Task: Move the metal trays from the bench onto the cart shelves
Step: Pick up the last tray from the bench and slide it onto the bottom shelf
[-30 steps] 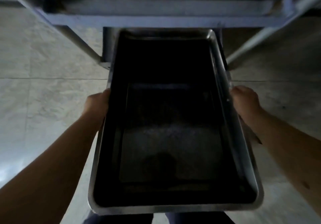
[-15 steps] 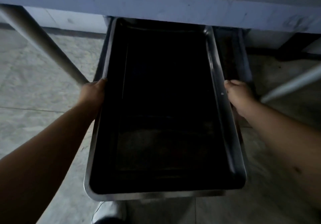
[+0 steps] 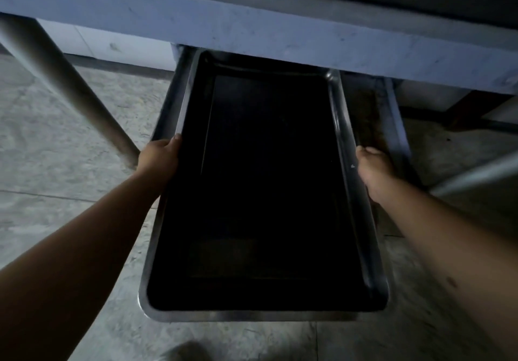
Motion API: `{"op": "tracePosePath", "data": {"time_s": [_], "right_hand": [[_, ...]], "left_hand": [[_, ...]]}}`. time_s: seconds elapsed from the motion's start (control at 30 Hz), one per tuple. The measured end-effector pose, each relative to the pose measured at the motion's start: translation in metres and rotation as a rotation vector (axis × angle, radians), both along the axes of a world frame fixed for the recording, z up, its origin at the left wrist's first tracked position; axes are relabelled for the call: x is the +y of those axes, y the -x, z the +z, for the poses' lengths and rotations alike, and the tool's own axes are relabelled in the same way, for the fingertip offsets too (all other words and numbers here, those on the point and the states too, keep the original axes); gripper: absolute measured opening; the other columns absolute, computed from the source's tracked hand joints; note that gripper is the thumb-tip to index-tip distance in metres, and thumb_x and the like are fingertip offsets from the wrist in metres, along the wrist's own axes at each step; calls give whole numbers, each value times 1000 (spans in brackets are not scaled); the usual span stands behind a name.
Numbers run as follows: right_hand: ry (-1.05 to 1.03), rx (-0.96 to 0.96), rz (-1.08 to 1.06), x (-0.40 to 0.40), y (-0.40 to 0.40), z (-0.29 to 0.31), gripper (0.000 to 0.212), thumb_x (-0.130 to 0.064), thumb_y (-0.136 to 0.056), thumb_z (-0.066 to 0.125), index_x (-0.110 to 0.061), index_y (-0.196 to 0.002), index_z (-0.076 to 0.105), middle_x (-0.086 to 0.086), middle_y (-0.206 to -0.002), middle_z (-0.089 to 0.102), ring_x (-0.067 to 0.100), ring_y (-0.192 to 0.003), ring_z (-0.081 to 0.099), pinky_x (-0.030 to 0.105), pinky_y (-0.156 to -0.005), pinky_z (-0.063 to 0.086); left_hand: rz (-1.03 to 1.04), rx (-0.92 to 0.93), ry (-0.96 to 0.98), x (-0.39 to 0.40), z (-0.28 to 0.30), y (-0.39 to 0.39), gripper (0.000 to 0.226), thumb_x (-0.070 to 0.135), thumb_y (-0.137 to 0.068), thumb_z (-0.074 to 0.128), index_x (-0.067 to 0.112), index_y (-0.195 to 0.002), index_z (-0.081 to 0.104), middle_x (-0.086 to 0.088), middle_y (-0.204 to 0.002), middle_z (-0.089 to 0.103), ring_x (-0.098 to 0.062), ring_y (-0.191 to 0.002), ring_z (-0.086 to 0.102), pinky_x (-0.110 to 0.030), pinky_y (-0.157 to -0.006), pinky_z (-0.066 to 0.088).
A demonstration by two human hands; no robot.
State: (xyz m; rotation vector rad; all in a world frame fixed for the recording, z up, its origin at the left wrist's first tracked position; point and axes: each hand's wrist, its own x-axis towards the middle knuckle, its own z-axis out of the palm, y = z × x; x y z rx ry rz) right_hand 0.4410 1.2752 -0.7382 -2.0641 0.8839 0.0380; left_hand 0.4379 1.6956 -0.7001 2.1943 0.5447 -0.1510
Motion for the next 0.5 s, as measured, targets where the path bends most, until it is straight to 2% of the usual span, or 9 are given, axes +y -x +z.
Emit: {"op": "tracePosePath", "data": {"time_s": [0.1, 0.17, 0.23, 0.37, 0.43, 0.5], "right_hand": [[4, 10, -3, 1, -6, -1, 41, -47, -95, 47, -17, -116, 64, 8, -106, 65, 27, -95, 60, 36, -86, 48], [16, 42, 9, 3, -10, 3, 43, -47, -95, 46, -16, -120, 63, 7, -105, 65, 28, -96, 61, 37, -89, 49], [18, 92, 39, 6, -17, 8, 45, -47, -95, 43, -17, -125, 60, 8, -106, 64, 31, -101, 61, 40, -92, 49], [53, 152, 115, 12, -27, 29, 46, -43, -99, 41, -13, -130, 56, 15, -129, 58, 33, -113, 55, 37, -93, 42], [136, 184, 190, 17, -21, 44, 48, -42, -100, 40, -12, -136, 49, 17, -136, 53, 34, -117, 52, 38, -95, 40], [310, 87, 157, 34, 10, 65, 55, -45, -96, 46, -18, -144, 38, 14, -144, 45, 34, -125, 47, 43, -101, 41]], "left_hand": [[10, 4, 166, 1, 4, -1, 43, 44, -100, 48, 8, -94, 70, -15, -91, 68, -30, -89, 65, -42, -87, 53], [18, 12, 342, 1, 5, 3, 34, 41, -100, 51, 15, -87, 68, -12, -88, 68, -25, -82, 67, -36, -78, 55], [28, 7, 467, 5, 3, 12, 29, 38, -100, 53, 15, -90, 67, -11, -85, 67, -20, -73, 67, -32, -70, 56], [18, 44, 500, 12, -6, 32, 33, 38, -99, 56, 7, -97, 67, -19, -92, 64, -30, -84, 64, -46, -82, 52], [39, 49, 504, 11, -8, 37, 30, 35, -99, 55, 9, -94, 68, -19, -90, 66, -29, -81, 66, -44, -81, 54], [61, 52, 527, 9, -7, 39, 27, 34, -99, 55, 12, -92, 69, -13, -85, 70, -24, -74, 69, -37, -75, 57]]}}
